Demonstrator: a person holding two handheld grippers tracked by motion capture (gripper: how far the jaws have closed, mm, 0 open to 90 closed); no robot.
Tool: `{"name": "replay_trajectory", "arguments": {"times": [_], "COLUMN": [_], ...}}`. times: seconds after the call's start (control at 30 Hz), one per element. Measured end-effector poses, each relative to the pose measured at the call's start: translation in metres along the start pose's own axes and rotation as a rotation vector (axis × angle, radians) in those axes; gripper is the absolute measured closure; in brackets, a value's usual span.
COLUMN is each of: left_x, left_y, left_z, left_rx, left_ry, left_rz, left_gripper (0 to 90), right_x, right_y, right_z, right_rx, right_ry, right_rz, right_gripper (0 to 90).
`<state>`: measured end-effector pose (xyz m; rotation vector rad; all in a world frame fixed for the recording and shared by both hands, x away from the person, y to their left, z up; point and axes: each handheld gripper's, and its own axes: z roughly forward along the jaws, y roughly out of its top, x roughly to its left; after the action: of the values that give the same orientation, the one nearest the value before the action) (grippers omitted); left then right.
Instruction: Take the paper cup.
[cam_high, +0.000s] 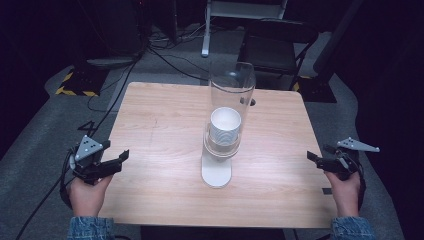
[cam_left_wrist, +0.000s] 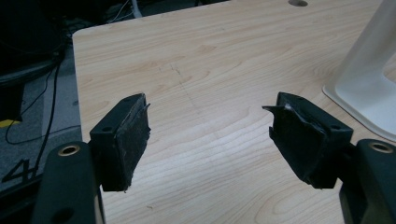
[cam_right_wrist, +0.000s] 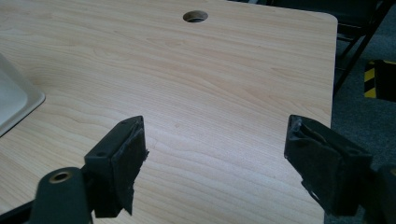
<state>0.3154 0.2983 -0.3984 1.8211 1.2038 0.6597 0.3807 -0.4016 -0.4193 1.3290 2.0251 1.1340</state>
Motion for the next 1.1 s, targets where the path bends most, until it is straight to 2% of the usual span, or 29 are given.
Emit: {"name": "replay_trajectory", "arguments": {"times": [0.1, 0.43, 0.7, 0.8, 0.83, 0.87, 0.9, 0.93, 0.97, 1.0, 1.1], "left_x": [0.0, -0.005, -0.003, -0.002, -0.002, -0.002, -0.002, -0.003, -0.003, -0.003, -0.003], "left_y": [-0.001, 0.002, 0.001, 0.0, 0.0, 0.0, 0.0, 0.0, 0.0, 0.0, 0.0], "left_z": [0.001, 0.003, -0.001, -0.002, -0.002, -0.001, -0.001, -0.001, -0.001, -0.002, -0.002], "left_rx": [-0.004, -0.003, -0.02, -0.024, -0.024, -0.022, -0.021, -0.018, -0.018, -0.02, -0.023], "left_ry": [-0.01, -0.028, -0.035, -0.037, -0.037, -0.037, -0.036, -0.037, -0.037, -0.037, -0.039], "left_rz": [-0.013, 0.0, -0.024, -0.041, -0.041, -0.042, -0.041, -0.037, -0.037, -0.041, -0.05], "left_gripper": [27.9, 27.9, 27.9, 27.9, 27.9, 27.9, 27.9, 28.0, 28.0, 28.1, 28.0], "right_x": [0.002, 0.007, 0.019, 0.029, 0.029, 0.04, 0.04, 0.052, 0.052, 0.063, 0.073], "right_y": [0.0, 0.002, 0.008, 0.013, 0.013, 0.018, 0.018, 0.023, 0.023, 0.028, 0.032], "right_z": [0.0, 0.001, 0.003, 0.011, 0.011, 0.017, 0.017, 0.021, 0.021, 0.025, 0.028], "right_rx": [-0.004, -0.019, -0.041, -0.034, -0.034, -0.03, -0.03, -0.029, -0.029, -0.036, -0.037], "right_ry": [0.004, 0.021, 0.073, 0.119, 0.119, 0.142, 0.142, 0.168, 0.168, 0.197, 0.222], "right_rz": [-0.004, -0.013, -0.027, -0.03, -0.03, -0.051, -0.051, -0.073, -0.073, -0.101, -0.121], "right_gripper": [20.7, 18.8, 18.8, 18.5, 18.5, 18.5, 18.5, 18.4, 18.4, 18.3, 18.2]}}
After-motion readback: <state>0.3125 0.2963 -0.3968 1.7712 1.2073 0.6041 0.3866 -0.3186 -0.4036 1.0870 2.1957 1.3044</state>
